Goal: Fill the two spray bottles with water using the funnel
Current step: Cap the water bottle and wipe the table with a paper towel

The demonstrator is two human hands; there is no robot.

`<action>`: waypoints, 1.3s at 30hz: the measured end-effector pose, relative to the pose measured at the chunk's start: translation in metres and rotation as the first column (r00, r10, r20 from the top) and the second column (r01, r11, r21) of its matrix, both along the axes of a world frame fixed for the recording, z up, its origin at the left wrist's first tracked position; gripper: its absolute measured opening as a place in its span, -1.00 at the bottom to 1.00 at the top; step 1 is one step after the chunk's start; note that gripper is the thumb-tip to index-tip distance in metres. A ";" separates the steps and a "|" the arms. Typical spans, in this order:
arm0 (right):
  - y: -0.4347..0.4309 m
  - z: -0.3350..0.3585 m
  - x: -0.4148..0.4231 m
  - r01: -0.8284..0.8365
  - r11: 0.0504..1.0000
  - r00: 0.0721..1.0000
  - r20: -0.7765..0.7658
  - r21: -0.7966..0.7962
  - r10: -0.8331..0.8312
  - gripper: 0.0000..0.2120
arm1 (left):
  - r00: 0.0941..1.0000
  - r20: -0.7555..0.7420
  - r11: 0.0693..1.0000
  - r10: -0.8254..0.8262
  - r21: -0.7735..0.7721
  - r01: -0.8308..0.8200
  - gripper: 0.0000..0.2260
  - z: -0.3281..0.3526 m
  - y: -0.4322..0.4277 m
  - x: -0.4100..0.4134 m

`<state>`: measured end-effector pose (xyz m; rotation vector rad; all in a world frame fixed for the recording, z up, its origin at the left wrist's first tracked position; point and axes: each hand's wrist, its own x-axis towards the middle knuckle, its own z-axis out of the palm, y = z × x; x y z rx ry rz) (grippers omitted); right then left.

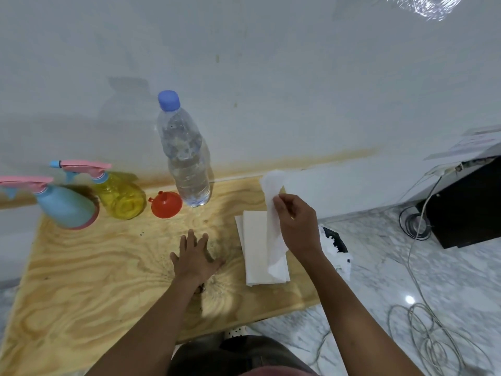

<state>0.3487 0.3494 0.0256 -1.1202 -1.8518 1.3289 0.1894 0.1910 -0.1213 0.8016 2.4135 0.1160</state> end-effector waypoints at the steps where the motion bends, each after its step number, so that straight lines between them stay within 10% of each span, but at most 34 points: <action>1: 0.000 0.003 -0.001 0.004 1.000 1.000 -0.013 -0.002 -0.004 -0.94 | 1.000 0.000 1.000 -0.001 0.000 0.001 -0.16 0.000 0.000 0.000; 19: 0.005 0.023 -0.005 -0.014 0.998 1.000 -0.001 0.054 0.014 -0.93 | 0.999 0.045 0.999 0.018 0.037 -0.020 -0.19 0.005 0.000 -0.001; 25: 0.006 0.013 -0.002 0.000 0.998 0.995 0.096 0.059 -0.006 -0.92 | 0.979 0.168 0.784 0.113 0.591 -0.192 -0.55 0.026 0.003 0.012; 30: 0.007 0.002 -0.001 0.010 1.000 0.991 0.133 0.019 -0.013 -0.90 | 0.917 0.399 0.743 -0.017 0.619 -0.255 -0.62 0.053 0.025 0.055; 39: 0.007 0.005 0.000 0.020 1.000 0.994 0.104 -0.012 -0.018 -0.92 | 0.905 0.022 0.872 -0.424 0.282 0.401 -0.59 0.011 0.032 0.065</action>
